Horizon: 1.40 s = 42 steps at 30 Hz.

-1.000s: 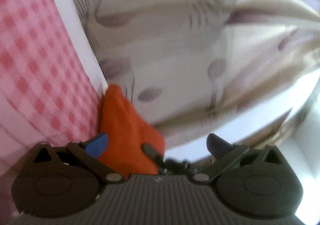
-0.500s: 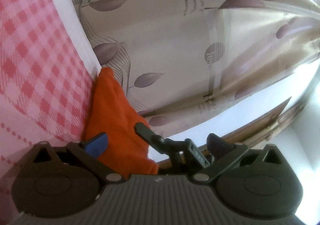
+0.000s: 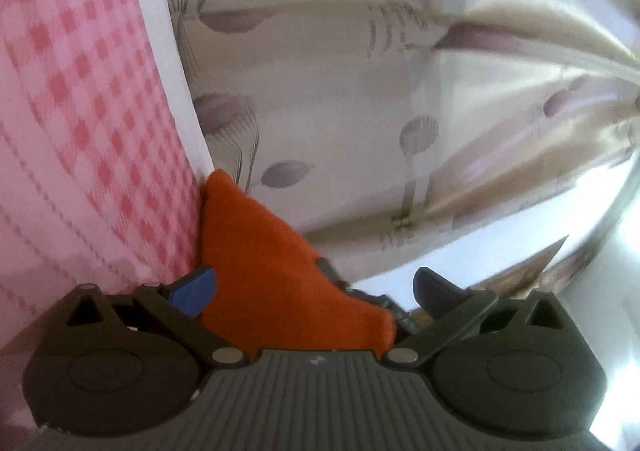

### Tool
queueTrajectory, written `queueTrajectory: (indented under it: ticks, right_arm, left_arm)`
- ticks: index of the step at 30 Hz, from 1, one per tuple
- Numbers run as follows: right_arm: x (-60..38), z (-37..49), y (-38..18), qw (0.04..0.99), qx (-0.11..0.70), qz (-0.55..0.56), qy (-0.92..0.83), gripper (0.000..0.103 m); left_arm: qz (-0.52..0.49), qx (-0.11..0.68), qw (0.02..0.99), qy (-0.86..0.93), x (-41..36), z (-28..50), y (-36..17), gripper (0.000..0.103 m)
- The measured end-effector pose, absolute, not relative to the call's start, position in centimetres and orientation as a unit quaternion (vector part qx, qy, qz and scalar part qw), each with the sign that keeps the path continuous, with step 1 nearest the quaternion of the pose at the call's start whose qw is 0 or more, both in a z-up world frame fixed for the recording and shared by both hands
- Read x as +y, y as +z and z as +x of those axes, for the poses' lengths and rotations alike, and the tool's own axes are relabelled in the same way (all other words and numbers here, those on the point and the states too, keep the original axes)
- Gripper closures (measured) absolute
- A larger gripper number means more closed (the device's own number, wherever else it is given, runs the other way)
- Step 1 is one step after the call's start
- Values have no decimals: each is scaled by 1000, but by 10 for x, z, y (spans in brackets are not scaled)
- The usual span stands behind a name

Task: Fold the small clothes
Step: 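Close the right gripper on that side edge and lift it, then fold the held side over the folded strip with the right gripper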

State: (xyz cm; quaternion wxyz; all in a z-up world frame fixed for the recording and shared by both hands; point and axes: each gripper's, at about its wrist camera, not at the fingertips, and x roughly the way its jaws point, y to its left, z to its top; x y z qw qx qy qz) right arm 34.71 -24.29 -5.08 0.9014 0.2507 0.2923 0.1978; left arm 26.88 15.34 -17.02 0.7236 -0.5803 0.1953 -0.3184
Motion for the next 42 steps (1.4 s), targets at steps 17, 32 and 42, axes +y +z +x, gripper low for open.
queueTrajectory:
  ticks: [17,32,42]
  right_arm:
    - [-391,328,-74,922,330,180,95,93]
    - [-401,379,-83,902,314,267,128,88]
    - [-443,384,-88,920,283,258,89,90]
  left_arm:
    - [-498,225,771,-327,117,269,-158,0]
    - [-467,230,786,-333,107,271,-156,0]
    - [-456,232,791,-336,104,272,-155,0]
